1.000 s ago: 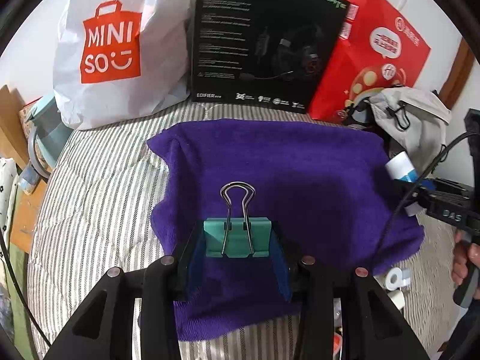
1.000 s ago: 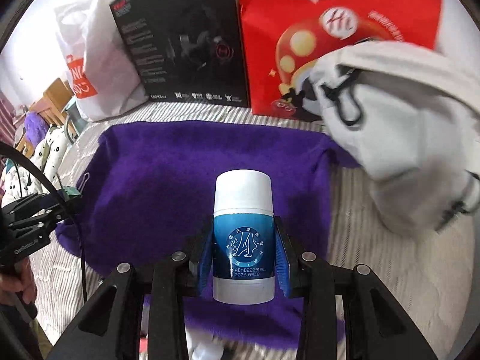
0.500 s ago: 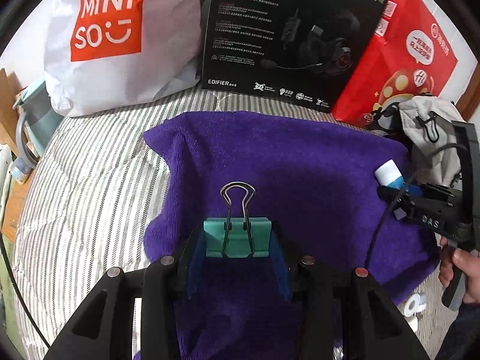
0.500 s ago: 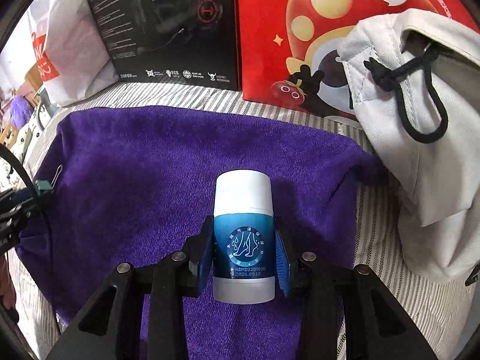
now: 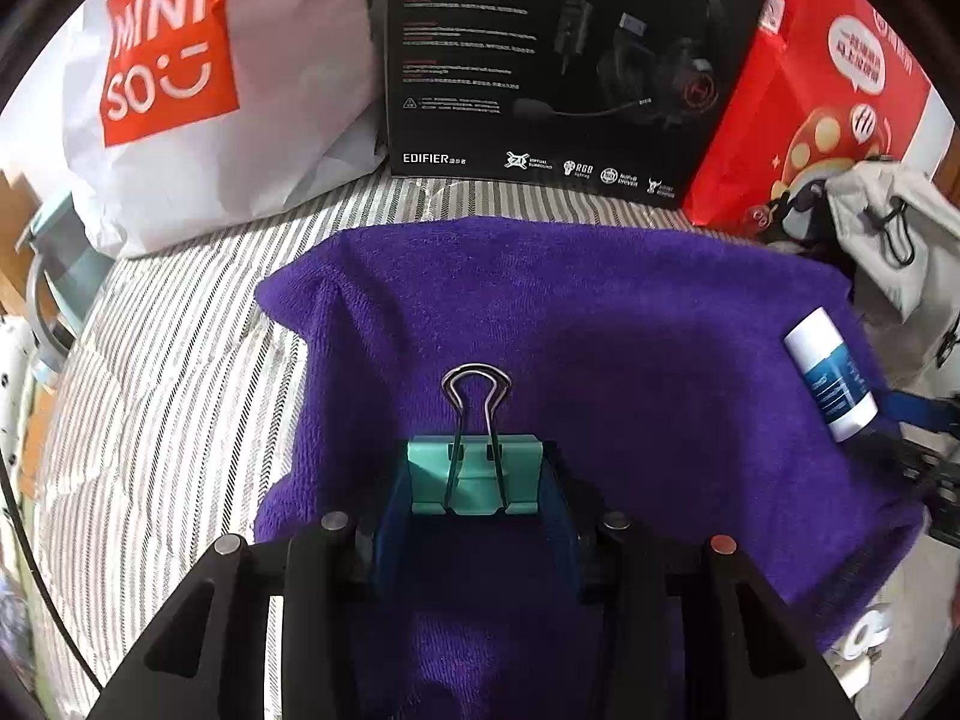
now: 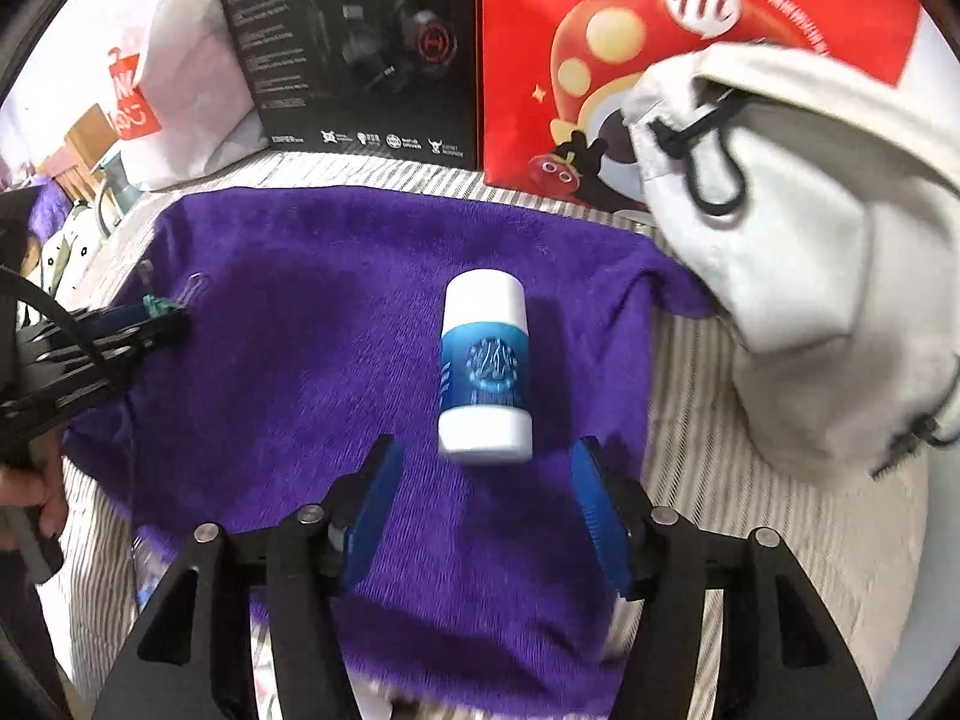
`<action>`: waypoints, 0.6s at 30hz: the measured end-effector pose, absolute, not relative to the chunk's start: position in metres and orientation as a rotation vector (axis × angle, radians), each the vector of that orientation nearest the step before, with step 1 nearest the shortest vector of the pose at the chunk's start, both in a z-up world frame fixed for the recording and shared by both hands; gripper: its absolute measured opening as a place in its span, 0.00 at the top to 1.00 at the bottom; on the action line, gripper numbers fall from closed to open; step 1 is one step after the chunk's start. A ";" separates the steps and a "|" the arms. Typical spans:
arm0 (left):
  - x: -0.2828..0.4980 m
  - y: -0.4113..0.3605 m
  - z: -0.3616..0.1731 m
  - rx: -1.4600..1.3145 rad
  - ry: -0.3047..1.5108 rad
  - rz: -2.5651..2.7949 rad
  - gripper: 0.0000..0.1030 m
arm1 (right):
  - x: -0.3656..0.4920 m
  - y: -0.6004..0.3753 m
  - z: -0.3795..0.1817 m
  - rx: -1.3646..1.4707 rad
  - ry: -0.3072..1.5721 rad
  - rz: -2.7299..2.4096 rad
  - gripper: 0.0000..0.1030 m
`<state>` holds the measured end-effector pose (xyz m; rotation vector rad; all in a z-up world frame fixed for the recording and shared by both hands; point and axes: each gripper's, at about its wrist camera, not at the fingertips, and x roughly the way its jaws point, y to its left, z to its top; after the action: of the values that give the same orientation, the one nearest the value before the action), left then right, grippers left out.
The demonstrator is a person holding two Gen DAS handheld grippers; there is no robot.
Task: Organize rigid objects
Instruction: 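Lower the white-blue stick onto the purple towel and open the right gripper while left carries the clip, then lower the green binder clip onto the towel and open the left gripper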
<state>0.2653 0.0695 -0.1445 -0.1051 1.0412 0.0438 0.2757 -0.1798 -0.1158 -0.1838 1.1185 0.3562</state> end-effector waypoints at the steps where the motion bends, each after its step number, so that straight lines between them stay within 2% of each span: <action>1: 0.266 0.068 -0.145 -0.095 1.042 0.047 0.62 | 0.270 -0.182 -0.113 -0.177 1.115 0.358 0.42; 8: 0.266 0.060 -0.144 -0.039 1.041 0.066 0.61 | 0.242 -0.189 -0.102 -0.149 1.118 0.373 0.42; 18: 0.248 0.051 -0.143 -0.020 1.125 0.108 0.46 | 0.193 -0.199 -0.085 -0.158 1.115 0.377 0.42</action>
<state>0.2481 0.0514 -0.1433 -0.0201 1.1249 0.1081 0.1930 -0.1991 -0.0853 -0.1576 1.1146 0.3766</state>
